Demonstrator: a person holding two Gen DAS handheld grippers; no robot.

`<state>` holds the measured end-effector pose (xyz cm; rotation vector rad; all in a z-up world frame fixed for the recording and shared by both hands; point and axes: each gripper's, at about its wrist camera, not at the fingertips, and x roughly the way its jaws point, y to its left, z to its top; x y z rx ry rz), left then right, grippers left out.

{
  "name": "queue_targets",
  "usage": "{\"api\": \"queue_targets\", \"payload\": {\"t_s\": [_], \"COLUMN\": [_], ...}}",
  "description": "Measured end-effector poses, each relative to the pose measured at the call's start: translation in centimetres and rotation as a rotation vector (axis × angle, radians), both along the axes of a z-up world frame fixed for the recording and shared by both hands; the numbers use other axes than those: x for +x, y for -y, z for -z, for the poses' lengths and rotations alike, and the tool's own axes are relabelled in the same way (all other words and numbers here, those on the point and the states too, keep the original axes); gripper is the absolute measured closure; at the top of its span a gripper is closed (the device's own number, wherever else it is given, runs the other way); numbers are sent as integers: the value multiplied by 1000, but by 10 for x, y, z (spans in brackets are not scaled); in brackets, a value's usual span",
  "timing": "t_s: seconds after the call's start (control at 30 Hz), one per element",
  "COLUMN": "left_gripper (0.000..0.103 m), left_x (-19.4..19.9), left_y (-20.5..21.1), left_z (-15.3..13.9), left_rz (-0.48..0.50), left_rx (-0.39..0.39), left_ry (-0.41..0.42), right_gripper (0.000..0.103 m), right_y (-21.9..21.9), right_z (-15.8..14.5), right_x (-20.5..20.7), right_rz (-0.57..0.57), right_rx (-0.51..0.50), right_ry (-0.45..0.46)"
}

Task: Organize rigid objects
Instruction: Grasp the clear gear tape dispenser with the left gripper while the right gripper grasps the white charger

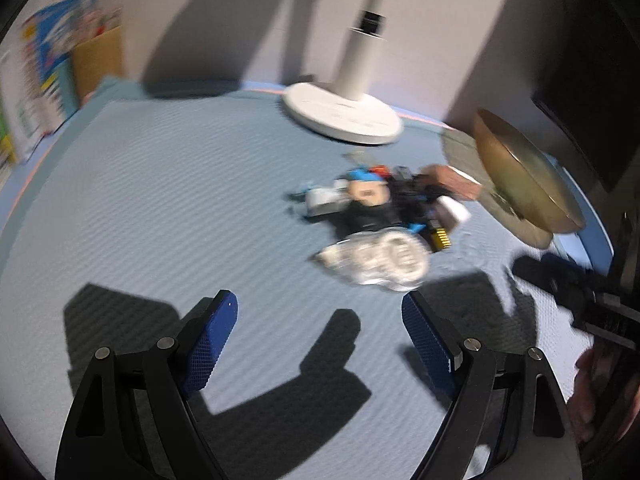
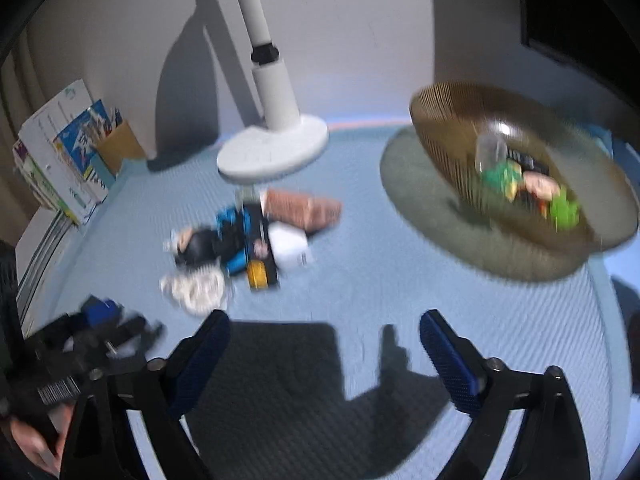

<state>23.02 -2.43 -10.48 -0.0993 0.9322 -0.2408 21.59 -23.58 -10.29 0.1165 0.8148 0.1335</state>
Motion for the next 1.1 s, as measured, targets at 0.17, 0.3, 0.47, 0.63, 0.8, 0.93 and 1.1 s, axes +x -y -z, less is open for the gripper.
{"api": "queue_targets", "payload": {"t_s": [0.17,0.3,0.47,0.63,0.8,0.93,1.1], "left_gripper": [20,20,20,20,20,20,20], "left_x": [19,28,32,20,5,-5,-22], "left_y": [35,52,49,19,-27,-56,-64], "left_z": [5,8,16,14,14,15,15], "left_rz": [37,55,63,51,-23,-36,-16], "left_rx": [47,131,140,98,125,100,108], "left_ry": [-3,31,17,-11,-18,-42,-41], "right_gripper": [51,53,74,75,75,76,76], "right_y": [-24,-23,-27,-25,-14,-11,-14], "right_z": [7,20,28,30,30,32,36], "right_x": [34,59,77,67,50,32,19], "right_rz": [-38,-50,-71,-90,-89,-107,-133], "right_rx": [-95,-50,-31,-17,49,57,11], "right_ry": [-26,-65,-68,-53,-69,-70,-38]}}
